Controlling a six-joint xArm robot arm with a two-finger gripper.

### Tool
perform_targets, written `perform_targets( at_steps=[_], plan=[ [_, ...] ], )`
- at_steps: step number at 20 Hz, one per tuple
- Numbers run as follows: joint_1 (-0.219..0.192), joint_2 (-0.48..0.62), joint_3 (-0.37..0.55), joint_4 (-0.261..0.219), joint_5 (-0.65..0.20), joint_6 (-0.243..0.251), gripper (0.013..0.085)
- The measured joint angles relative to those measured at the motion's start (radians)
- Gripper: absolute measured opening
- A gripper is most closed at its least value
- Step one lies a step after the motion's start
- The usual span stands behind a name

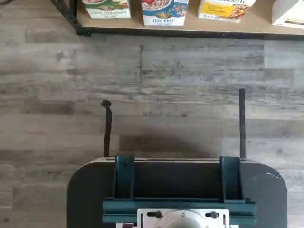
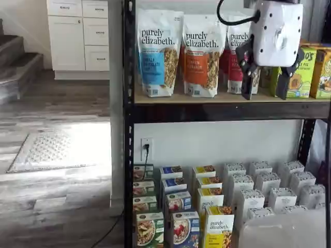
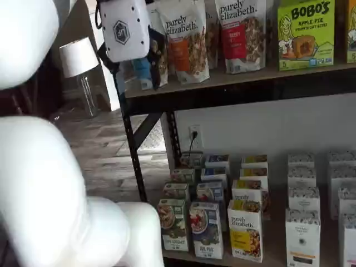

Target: Pick up the blue and white box that is on the bottom shelf, the second box from the left

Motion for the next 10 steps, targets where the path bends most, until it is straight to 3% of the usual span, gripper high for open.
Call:
perform_targets(
  at_steps=[1, 2, 3, 10],
  plan=[
    [-0.022, 0.001, 0.000, 0.025, 0.003, -0.011, 0.0850],
    [-0.070, 0.002, 0.000, 0.075, 0.008, -0.033, 0.0850],
    [-0.085, 0.002, 0.001, 0.096, 0.010, -0.042, 0.0850],
    [-0.093, 0.007, 0.005, 0.102, 0.004, -0.051, 0.0850]
  ],
)
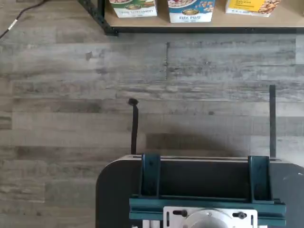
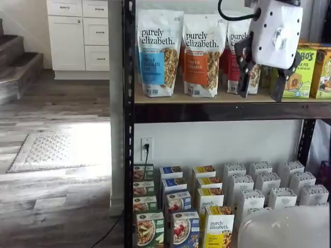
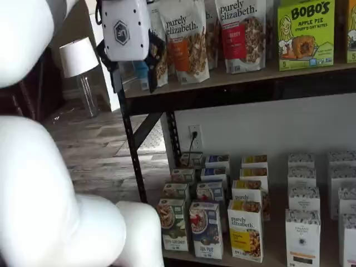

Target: Pick up the blue and white box that is on the bottom shelf, the second box from the left

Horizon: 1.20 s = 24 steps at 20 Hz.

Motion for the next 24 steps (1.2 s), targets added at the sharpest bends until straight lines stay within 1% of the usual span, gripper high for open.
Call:
perform_targets(
  at_steps=[6, 11, 15, 19, 24],
  plan=[
    [0.037, 0.001, 0.033, -0.042, -0.042, 0.016, 0.0850],
    [0.036, -0.005, 0.096, -0.035, -0.114, 0.013, 0.0850],
    [0.035, -0.006, 0.180, -0.028, -0.201, 0.006, 0.0850],
    [0.049, 0.000, 0.255, -0.036, -0.290, 0.009, 0.0850],
    [0.080, 0.022, 0.353, -0.074, -0.438, 0.027, 0.0850]
  ],
)
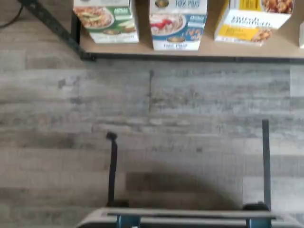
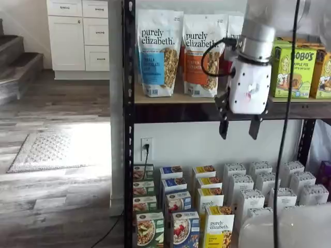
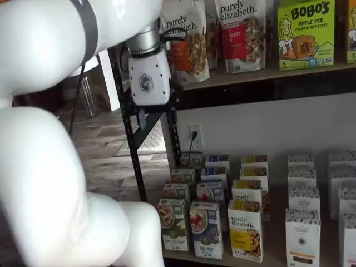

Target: Pick up the blue and white box that is on the bottom shelf, the second box from the left

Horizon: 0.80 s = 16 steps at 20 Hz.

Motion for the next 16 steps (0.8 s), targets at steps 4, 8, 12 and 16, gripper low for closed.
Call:
perform_targets(
  at_steps=[4, 8, 12, 16],
  plan=[
    [0.009, 0.032, 0.057, -0.004, -0.108, 0.003, 0.0850],
    [0.029, 0.096, 0.107, -0.009, -0.216, 0.018, 0.0850],
    [0.060, 0.146, 0.161, -0.026, -0.345, 0.048, 0.0850],
    [0.069, 0.193, 0.210, 0.006, -0.470, 0.038, 0.0850]
  ],
)
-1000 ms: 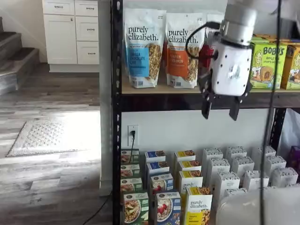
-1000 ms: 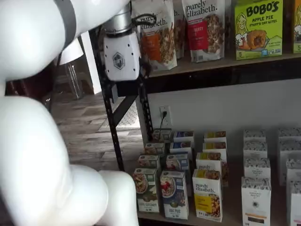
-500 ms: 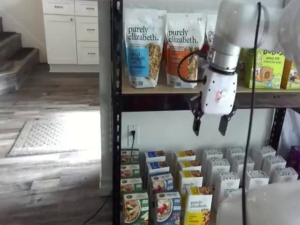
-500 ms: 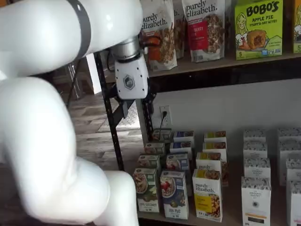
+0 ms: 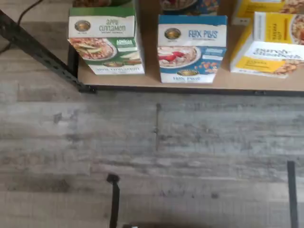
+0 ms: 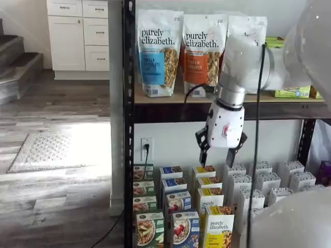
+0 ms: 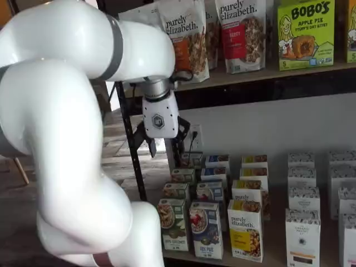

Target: Pick up the blue and white box that is on the bottom shelf, the second box from the left

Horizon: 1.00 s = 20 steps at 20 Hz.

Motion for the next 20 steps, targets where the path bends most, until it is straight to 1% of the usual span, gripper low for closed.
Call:
perform_targets(
  at_steps=[5, 9, 11, 14, 15, 17, 20],
  plan=[
    [0.018, 0.074, 0.039, 0.018, -0.127, -0.001, 0.0850],
    [0.035, 0.136, 0.058, 0.009, -0.205, 0.016, 0.0850],
    [0.043, 0.176, 0.072, 0.008, -0.263, 0.020, 0.0850],
    [0.050, 0.221, 0.085, -0.021, -0.324, 0.044, 0.0850],
    [0.051, 0.237, 0.092, -0.019, -0.351, 0.043, 0.0850],
    [0.051, 0.262, 0.103, -0.002, -0.392, 0.028, 0.0850],
    [0.060, 0.298, 0.116, -0.012, -0.452, 0.041, 0.0850]
  ],
)
